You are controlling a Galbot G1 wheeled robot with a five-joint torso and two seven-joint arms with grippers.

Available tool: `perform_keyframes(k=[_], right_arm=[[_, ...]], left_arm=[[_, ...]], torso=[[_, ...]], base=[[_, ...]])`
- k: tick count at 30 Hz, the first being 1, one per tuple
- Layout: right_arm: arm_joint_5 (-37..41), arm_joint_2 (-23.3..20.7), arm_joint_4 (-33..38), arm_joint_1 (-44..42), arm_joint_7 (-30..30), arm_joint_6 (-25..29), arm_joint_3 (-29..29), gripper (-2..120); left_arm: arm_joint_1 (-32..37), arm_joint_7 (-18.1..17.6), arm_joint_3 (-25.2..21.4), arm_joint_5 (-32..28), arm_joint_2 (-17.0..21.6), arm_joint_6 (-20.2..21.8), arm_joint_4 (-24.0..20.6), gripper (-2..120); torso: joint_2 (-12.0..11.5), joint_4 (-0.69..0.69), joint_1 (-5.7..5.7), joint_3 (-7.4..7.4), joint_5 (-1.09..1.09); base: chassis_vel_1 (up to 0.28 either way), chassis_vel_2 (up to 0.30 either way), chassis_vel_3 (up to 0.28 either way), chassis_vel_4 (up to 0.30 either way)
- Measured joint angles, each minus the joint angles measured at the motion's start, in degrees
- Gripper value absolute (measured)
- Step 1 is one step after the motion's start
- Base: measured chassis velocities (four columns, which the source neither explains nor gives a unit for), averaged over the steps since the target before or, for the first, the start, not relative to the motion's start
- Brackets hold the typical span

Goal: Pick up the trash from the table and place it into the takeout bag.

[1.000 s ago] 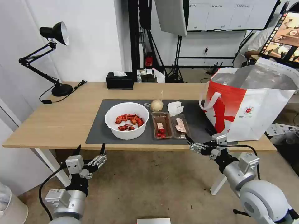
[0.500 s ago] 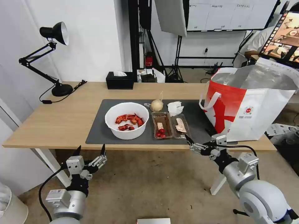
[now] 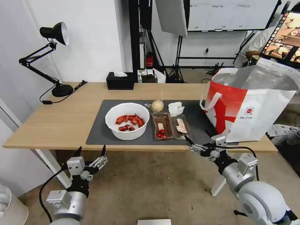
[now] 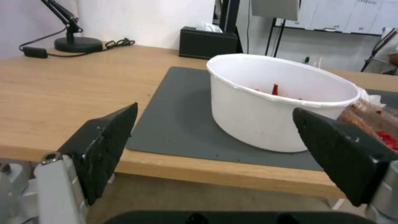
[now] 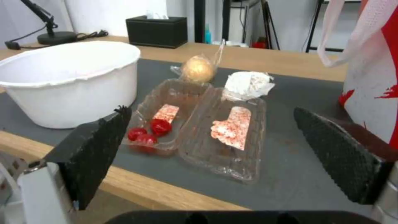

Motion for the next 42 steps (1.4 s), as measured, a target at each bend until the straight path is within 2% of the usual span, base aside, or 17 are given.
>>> perform_keyframes(k=[2, 4, 5, 6, 9, 10, 11, 12, 14, 19, 30, 36, 42], right_arm=[[1.8, 0.1, 0.2, 0.0, 0.5, -0.1, -0.2, 100], [17.2, 0.9, 2.6, 0.6, 8.5, -2.4, -1.1, 100], [26.2, 1.7, 3.6, 1.3, 14.3, -3.0, -1.2, 100], [26.2, 1.7, 3.6, 1.3, 14.3, -3.0, -1.2, 100], [48.4, 4.6, 5.2, 2.7, 27.5, -0.8, -1.0, 100], [48.4, 4.6, 5.2, 2.7, 27.5, -0.8, -1.0, 100], [55.8, 6.2, 5.5, 3.2, 31.1, 1.1, -0.8, 100], [55.8, 6.2, 5.5, 3.2, 31.1, 1.1, -0.8, 100], [61.3, 8.2, 5.6, 3.7, 33.6, 2.8, -1.2, 100], [63.5, 10.4, 5.0, 5.0, 34.3, 3.7, -3.2, 100], [63.6, 11.8, 1.2, 10.0, 35.9, 4.4, -6.7, 100], [63.9, 13.4, -2.3, 14.5, 40.8, 4.5, -9.0, 100], [63.9, 15.1, -5.4, 17.5, 42.4, 4.5, -9.1, 100]], left_arm=[[0.0, 0.0, 0.0, 0.4, 0.0, 0.1, 0.0, 100], [0.0, 0.0, 0.0, 1.1, 0.1, 0.3, 0.2, 100], [-0.1, 0.1, 0.0, 1.2, 0.2, 0.4, 0.3, 100], [-0.1, 0.1, 0.0, 1.2, 0.2, 0.4, 0.3, 100], [-0.8, 0.1, 0.5, 1.2, 1.2, 0.4, 0.9, 100], [-0.8, 0.1, 0.5, 1.2, 1.2, 0.4, 0.9, 100], [-0.9, 0.2, 0.6, 1.2, 1.5, 0.4, 1.1, 100], [-0.9, 0.2, 0.6, 1.2, 1.5, 0.4, 1.1, 100], [-0.9, 0.2, 0.6, 1.2, 1.8, 0.4, 1.2, 100], [-0.9, 0.2, 0.7, 1.1, 2.1, 0.0, 1.4, 100], [-0.3, 0.4, 0.5, 1.0, 2.3, -0.9, 2.0, 100], [-0.2, 0.4, 0.8, 0.9, 2.2, -1.0, 2.7, 100], [-0.1, 0.4, 0.6, 0.9, 2.6, -1.0, 3.0, 100]], torso=[[0.0, 0.0, 0.0, 0.0, 0.0], [0.0, 0.0, 0.0, 0.0, 0.0], [0.0, 0.0, 0.0, 0.0, -0.01], [0.0, 0.0, 0.0, 0.0, -0.01], [0.0, 0.0, 0.0, 0.0, -0.01], [0.0, 0.0, 0.0, 0.0, -0.01], [0.0, -0.01, 0.0, 0.0, -0.01], [0.0, -0.01, 0.0, 0.0, -0.01], [0.0, 0.01, 0.0, 0.0, 0.0], [0.0, 0.0, 0.0, 0.0, -0.01], [0.0, 0.0, 0.0, 0.0, 0.0], [0.0, 0.01, 0.0, 0.0, 0.0], [0.0, 0.0, 0.0, 0.0, 0.0]], base=[[0.0, 0.0, 0.0, 0.0], [0.0, 0.0, 0.0, 0.0], [0.0, 0.0, 0.0, 0.0], [0.0, 0.0, 0.0, 0.0], [0.0, 0.0, 0.0, 0.0], [0.0, 0.0, 0.0, 0.0], [0.0, 0.0, 0.0, 0.0], [0.0, 0.0, 0.0, 0.0], [0.0, 0.0, 0.0, 0.0], [0.0, 0.0, 0.0, 0.0], [0.0, 0.0, 0.0, 0.0], [0.0, 0.0, 0.0, 0.0], [0.0, 0.0, 0.0, 0.0]])
